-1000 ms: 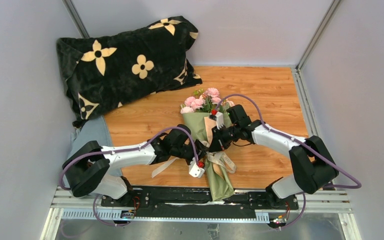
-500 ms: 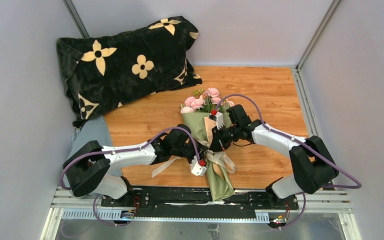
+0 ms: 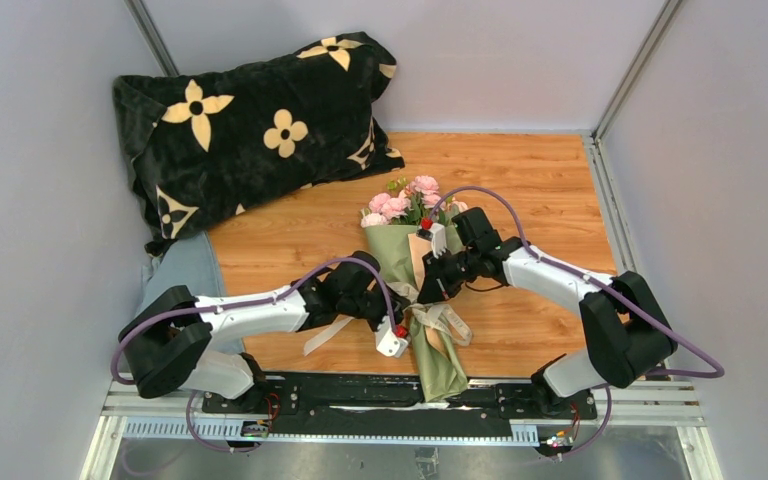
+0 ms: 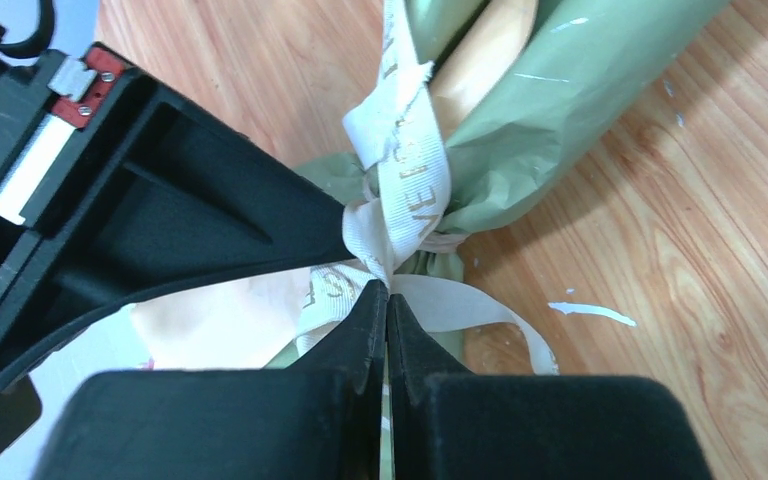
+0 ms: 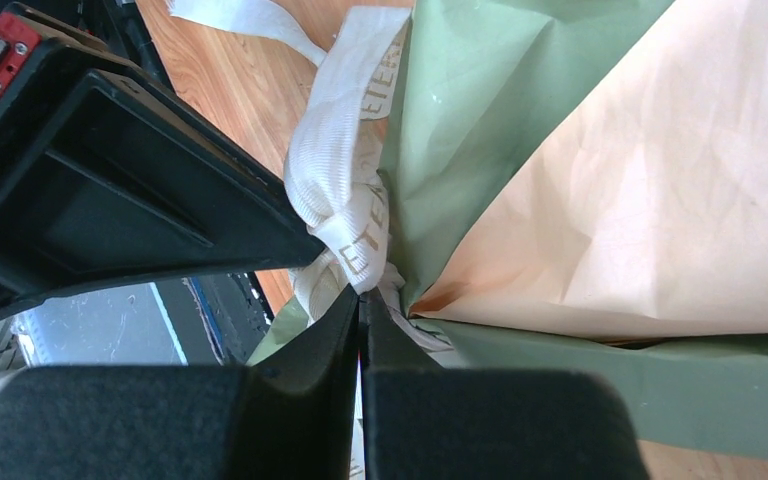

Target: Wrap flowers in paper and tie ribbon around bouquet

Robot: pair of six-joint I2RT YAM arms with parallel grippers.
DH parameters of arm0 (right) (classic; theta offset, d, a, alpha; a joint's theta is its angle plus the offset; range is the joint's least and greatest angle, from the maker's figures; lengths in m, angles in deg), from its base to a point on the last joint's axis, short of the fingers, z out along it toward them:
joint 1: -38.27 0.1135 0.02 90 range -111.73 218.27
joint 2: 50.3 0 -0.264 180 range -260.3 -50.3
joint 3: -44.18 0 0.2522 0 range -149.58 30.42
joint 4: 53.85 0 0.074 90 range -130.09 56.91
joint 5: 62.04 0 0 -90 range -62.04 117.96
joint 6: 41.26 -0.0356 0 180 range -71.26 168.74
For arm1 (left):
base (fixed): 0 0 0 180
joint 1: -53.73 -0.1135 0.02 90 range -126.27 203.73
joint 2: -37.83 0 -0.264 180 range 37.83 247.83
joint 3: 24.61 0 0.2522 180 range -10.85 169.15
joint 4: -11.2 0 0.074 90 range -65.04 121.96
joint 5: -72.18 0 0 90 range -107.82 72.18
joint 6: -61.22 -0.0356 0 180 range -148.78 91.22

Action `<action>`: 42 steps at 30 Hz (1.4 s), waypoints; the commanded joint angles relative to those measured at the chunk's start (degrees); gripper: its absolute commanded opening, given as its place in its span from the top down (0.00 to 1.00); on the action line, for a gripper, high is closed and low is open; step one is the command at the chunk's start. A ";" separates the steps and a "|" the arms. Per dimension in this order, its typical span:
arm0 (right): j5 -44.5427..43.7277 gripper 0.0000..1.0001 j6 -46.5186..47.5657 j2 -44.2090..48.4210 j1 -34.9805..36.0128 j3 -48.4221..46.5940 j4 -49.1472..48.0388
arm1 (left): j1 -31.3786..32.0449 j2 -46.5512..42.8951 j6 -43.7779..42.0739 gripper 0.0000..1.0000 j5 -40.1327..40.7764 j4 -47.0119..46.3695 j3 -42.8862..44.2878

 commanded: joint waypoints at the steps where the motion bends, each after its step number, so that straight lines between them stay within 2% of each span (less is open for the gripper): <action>1: -2.14 0.97 0.90 -0.23 0.09 -0.54 1.62 | 0.21 1.05 -1.71 1.00 0.85 2.44 -2.40; 5: -1.35 0.96 -0.11 -0.41 0.20 0.02 0.40 | 0.21 2.41 -2.22 1.00 0.71 -0.87 -2.75; 9: -1.24 0.95 -0.21 0.52 0.18 0.04 0.30 | 0.21 3.36 -3.35 1.00 1.05 -1.32 -2.78; 12: -1.96 1.00 -0.02 1.22 0.20 -0.25 0.93 | 0.21 3.27 -3.47 1.00 1.12 -1.49 -2.88; 20: -5.89 1.00 1.27 5.96 -1.12 -0.57 4.54 | 0.21 2.58 -3.40 1.00 1.32 -1.81 -3.65; 26: -5.79 1.00 0.73 4.97 -1.22 -0.30 4.32 | 0.21 0.95 -1.86 1.00 0.02 -1.24 -3.46; 27: -6.16 1.00 0.81 5.15 -1.21 -0.32 4.34 | 0.20 -0.09 -1.62 0.95 0.04 -0.26 -3.28; 29: -6.32 1.00 0.98 5.66 -1.21 -0.37 4.26 | 0.21 -2.19 -0.41 0.72 0.74 4.03 -2.13; 30: -6.23 1.00 0.86 5.79 -1.21 -0.39 4.19 | 0.15 -3.45 1.14 0.64 1.94 6.33 -1.54; 33: -5.86 1.00 0.82 5.63 -1.21 -0.20 3.96 | -1.17 -8.29 6.64 0.53 6.26 12.66 0.31; 36: -5.39 1.00 0.75 5.21 -1.23 0.16 3.12 | -3.36 -10.53 13.73 0.38 11.06 14.69 -0.31; 42: -4.52 1.00 0.54 4.57 -1.12 -0.58 2.93 | -5.41 0.34 22.28 0.27 17.34 14.94 1.81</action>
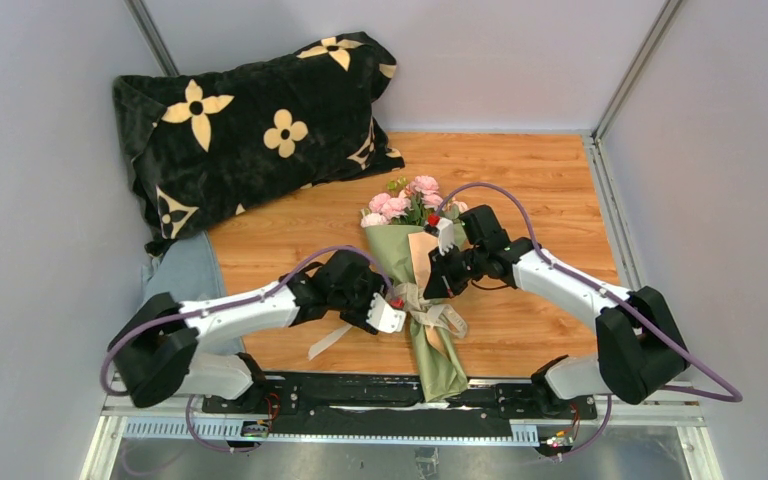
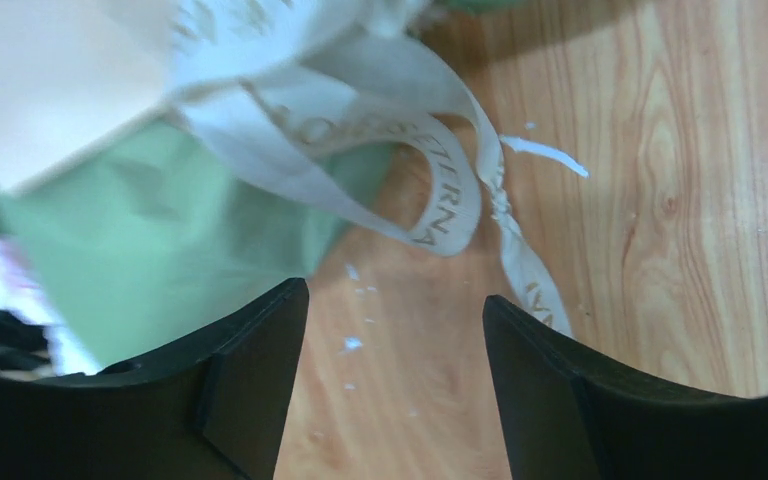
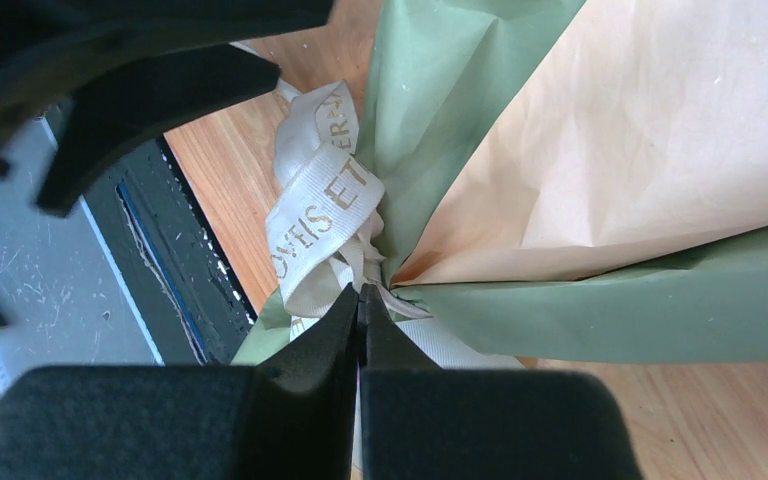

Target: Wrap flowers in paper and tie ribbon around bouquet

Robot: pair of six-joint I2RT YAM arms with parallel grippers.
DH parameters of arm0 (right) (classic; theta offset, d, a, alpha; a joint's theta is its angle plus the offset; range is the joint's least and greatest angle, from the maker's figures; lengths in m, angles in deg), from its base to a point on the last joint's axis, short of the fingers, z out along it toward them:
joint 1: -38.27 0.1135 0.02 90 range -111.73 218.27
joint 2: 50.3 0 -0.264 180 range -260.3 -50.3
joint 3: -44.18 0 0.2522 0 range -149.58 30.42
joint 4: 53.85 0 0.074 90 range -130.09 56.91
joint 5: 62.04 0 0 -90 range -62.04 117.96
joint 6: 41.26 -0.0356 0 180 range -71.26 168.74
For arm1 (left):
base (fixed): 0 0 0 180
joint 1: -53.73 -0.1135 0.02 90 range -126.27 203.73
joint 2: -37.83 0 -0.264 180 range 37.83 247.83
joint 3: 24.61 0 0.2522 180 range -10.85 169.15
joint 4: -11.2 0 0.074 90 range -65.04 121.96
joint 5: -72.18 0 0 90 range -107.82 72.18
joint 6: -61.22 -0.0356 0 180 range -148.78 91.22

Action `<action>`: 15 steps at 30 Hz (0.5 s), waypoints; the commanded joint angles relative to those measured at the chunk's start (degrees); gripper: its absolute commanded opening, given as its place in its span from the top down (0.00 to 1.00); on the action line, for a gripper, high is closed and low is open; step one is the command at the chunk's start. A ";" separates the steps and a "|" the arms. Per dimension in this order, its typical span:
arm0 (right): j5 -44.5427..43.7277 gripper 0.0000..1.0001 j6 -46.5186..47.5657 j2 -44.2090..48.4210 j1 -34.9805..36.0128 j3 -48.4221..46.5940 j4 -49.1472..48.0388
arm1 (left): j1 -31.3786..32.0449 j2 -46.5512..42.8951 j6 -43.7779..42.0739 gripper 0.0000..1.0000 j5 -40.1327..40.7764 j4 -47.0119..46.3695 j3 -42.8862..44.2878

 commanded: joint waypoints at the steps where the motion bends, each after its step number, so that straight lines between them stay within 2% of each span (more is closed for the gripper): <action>1: 0.61 1.00 0.44 -0.35 -0.58 -0.52 0.29 | -1.35 7.24 8.20 0.23 4.98 2.16 2.17; 3: 0.25 1.00 0.49 0.10 -0.57 -0.12 0.29 | -1.37 7.37 6.90 0.19 3.04 0.13 1.96; 6: -0.13 1.00 0.11 0.40 -0.57 0.43 -0.09 | -1.37 8.93 8.37 0.19 0.98 0.31 4.23; 12: 0.01 1.00 -0.24 0.89 -0.57 1.17 -1.02 | -0.97 8.89 11.67 0.24 -4.03 1.93 4.79; 15: 0.44 1.00 -0.07 0.81 -0.58 1.05 -1.03 | 0.01 9.55 12.62 0.28 -2.25 0.42 4.71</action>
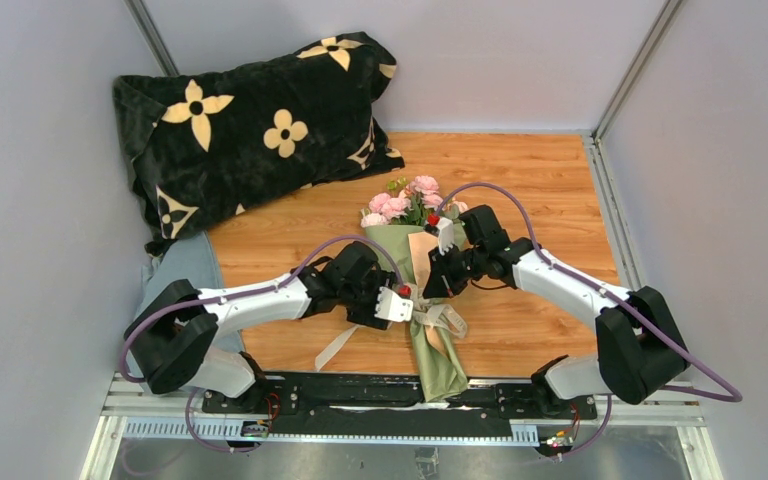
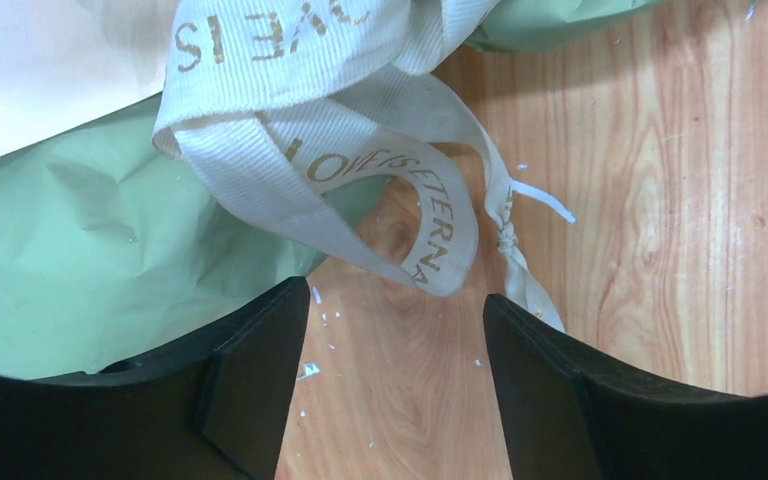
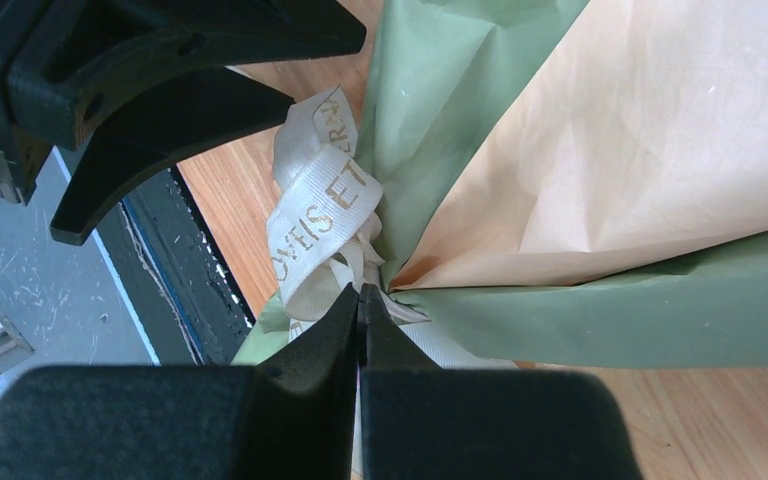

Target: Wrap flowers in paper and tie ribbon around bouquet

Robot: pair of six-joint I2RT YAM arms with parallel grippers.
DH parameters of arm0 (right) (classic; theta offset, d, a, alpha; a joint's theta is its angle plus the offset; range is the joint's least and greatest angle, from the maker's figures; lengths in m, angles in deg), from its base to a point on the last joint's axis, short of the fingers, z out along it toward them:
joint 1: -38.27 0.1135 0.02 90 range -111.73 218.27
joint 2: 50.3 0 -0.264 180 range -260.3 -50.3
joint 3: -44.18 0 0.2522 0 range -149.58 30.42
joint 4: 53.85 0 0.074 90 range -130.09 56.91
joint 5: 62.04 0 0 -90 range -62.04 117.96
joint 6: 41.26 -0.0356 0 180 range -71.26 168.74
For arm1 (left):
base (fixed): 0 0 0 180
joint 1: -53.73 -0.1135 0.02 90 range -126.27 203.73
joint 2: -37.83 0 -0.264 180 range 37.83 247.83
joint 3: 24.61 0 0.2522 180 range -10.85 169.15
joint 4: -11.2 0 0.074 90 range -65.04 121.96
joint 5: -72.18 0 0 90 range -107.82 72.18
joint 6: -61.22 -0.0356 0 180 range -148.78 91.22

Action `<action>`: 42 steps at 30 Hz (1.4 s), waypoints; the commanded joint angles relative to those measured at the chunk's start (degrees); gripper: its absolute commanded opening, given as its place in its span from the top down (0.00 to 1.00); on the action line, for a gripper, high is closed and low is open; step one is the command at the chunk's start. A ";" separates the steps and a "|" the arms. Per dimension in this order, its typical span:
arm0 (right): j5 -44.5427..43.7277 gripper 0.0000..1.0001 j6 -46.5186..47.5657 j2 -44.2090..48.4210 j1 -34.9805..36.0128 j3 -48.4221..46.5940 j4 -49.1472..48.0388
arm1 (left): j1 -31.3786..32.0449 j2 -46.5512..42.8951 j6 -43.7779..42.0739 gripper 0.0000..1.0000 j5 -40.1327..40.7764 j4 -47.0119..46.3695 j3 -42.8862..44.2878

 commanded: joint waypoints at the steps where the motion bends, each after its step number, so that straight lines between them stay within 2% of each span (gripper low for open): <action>1: 0.49 1.00 -0.02 0.84 -0.57 0.81 -0.35 | 1.09 0.73 2.09 0.28 -1.33 -0.81 0.72; 6: 0.68 1.00 0.00 0.74 -0.59 0.63 -0.44 | 3.09 1.95 0.71 0.26 -0.32 -3.68 -0.15; 9: 0.77 1.00 -0.09 0.95 -0.58 0.70 -0.37 | 3.27 2.62 1.41 0.32 1.08 -7.09 -0.70; 11: 0.83 1.00 0.02 1.09 -0.60 0.80 -0.35 | 3.28 2.87 2.16 0.41 2.09 -9.10 -0.78; 14: 0.70 1.00 0.08 1.37 -0.71 0.64 -0.13 | 3.28 2.66 2.13 0.60 1.60 -9.36 -0.23; 19: -1.04 1.00 -0.43 2.71 -1.38 0.94 0.11 | 3.28 1.61 -1.14 1.00 4.04 -6.96 -1.53; 22: -3.32 1.00 -1.52 4.16 -2.73 2.04 0.83 | 3.01 0.04 -3.61 1.00 6.12 -5.49 -2.67; 28: -5.35 1.00 -4.78 8.21 -7.44 6.35 1.13 | -1.60 -1.37 -8.13 1.00 7.88 -1.46 -3.62; 42: -8.73 1.00 -11.12 10.54 -21.00 14.49 1.69 | -5.27 -1.54 -17.65 1.00 8.41 -2.78 -9.12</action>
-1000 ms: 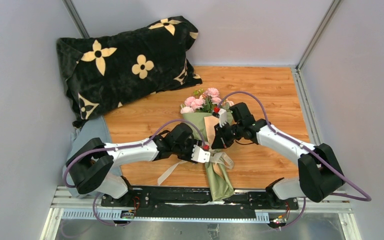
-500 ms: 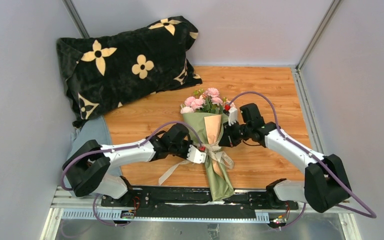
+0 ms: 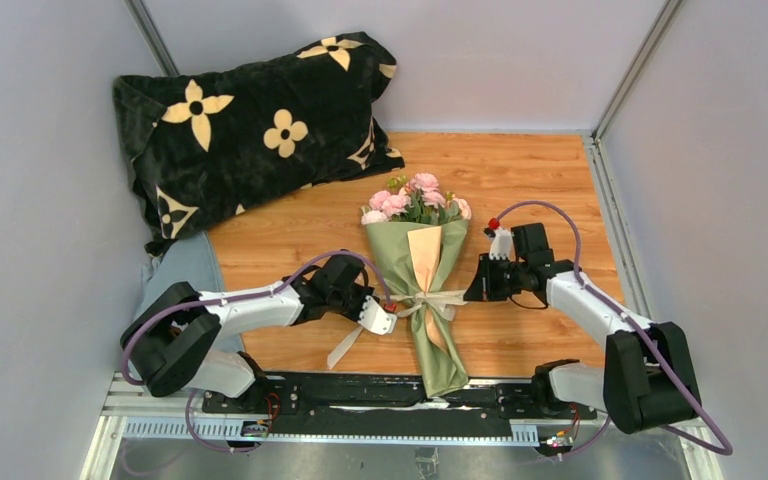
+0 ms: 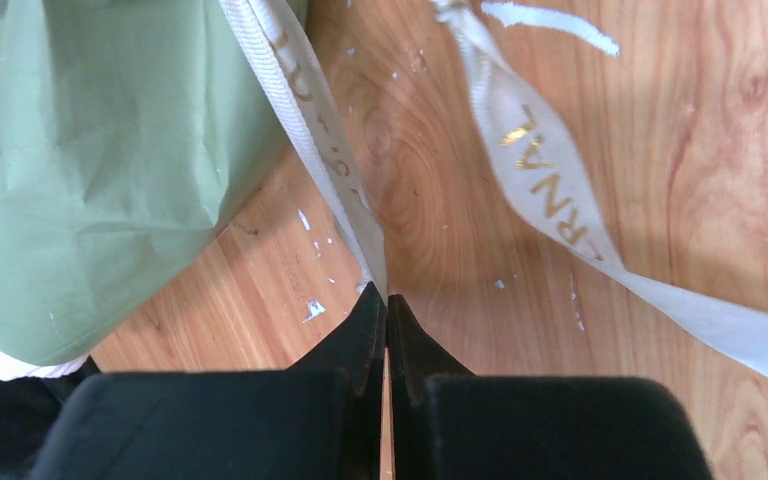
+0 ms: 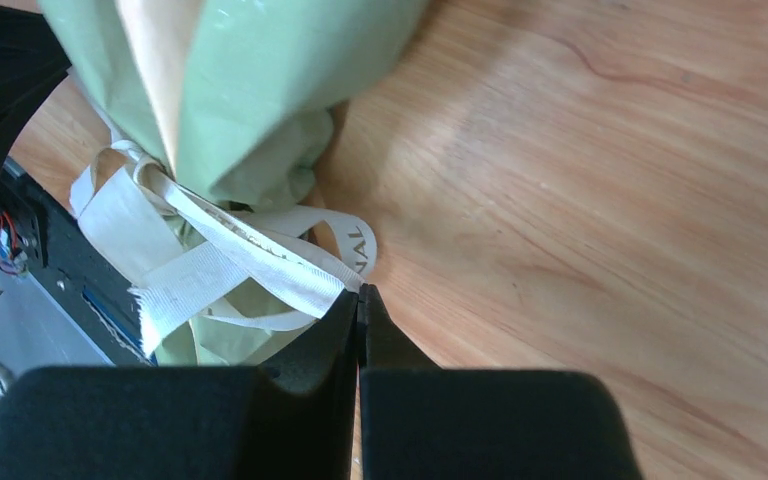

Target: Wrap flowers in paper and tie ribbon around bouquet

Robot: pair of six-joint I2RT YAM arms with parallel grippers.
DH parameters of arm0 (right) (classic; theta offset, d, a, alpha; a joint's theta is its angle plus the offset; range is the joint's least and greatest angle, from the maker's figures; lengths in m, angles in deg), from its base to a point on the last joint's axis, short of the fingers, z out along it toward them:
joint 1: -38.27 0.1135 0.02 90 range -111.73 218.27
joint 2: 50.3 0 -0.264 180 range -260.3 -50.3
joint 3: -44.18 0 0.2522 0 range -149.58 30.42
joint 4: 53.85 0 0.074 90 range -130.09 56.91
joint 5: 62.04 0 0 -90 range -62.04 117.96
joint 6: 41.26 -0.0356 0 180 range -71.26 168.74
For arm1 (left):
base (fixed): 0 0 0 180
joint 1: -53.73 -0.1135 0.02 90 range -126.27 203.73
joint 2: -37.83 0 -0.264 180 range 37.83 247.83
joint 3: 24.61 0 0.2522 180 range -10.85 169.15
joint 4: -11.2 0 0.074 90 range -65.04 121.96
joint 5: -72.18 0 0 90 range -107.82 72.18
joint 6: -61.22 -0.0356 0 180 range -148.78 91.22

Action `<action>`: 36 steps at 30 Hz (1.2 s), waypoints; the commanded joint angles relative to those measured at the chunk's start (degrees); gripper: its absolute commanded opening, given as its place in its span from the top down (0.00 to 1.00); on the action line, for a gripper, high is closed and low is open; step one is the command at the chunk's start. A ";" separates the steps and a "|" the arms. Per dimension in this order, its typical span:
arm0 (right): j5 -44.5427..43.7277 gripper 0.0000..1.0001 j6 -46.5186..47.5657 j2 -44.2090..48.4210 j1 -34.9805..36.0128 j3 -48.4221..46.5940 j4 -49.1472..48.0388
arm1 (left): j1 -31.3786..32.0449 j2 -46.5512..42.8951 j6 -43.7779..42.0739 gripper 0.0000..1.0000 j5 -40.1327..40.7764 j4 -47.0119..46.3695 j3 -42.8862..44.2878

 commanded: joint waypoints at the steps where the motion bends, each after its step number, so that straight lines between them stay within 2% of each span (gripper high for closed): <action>1: -2.81 1.00 -2.11 2.02 -4.92 2.38 1.61 | -2.82 -0.42 -4.44 1.00 1.66 1.86 -1.85; 16: -3.56 1.00 -2.98 0.50 -10.15 4.23 -0.69 | -7.05 -0.76 -9.47 1.00 -0.04 1.08 -2.12; 24: -1.27 0.99 -1.40 -0.76 -7.49 2.35 -1.30 | -7.06 -1.94 -8.18 1.00 -3.10 3.05 -0.39; 27: -3.42 0.65 1.22 0.11 -7.45 -2.24 5.28 | -7.06 -2.50 -9.53 1.00 -5.89 6.62 1.50; 28: -5.27 0.59 1.44 0.93 -7.43 -3.28 7.09 | -7.06 -2.73 -10.07 1.00 -6.66 7.49 1.81; 32: -5.77 0.55 1.70 4.68 -7.07 -3.79 7.24 | -7.05 -2.98 -11.57 0.85 -7.59 9.38 2.82; 36: 0.61 0.55 7.30 6.63 -0.98 -1.59 1.17 | -6.97 -3.03 -9.68 0.53 -8.68 10.75 4.43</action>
